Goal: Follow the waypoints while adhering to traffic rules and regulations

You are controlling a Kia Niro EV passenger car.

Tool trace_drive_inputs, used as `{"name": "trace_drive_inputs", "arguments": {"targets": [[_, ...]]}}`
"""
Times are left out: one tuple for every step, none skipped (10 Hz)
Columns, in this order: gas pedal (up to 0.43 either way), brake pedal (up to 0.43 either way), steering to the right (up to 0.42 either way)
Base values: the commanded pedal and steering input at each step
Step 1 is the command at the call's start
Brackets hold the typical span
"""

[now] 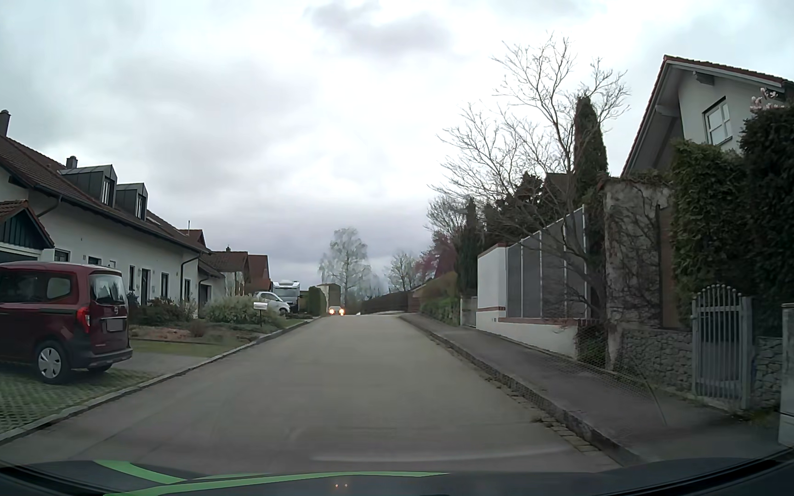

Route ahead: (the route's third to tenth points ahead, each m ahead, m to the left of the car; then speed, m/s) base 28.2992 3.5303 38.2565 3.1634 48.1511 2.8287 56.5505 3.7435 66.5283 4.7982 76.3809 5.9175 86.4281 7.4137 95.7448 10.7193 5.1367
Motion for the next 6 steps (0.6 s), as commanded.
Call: {"name": "trace_drive_inputs", "arguments": {"targets": [[0.098, 0.000, -0.014], [0.098, 0.000, -0.015], [0.098, 0.000, -0.014], [0.087, 0.000, -0.014], [0.087, 0.000, -0.015], [0.087, 0.000, -0.014]]}}
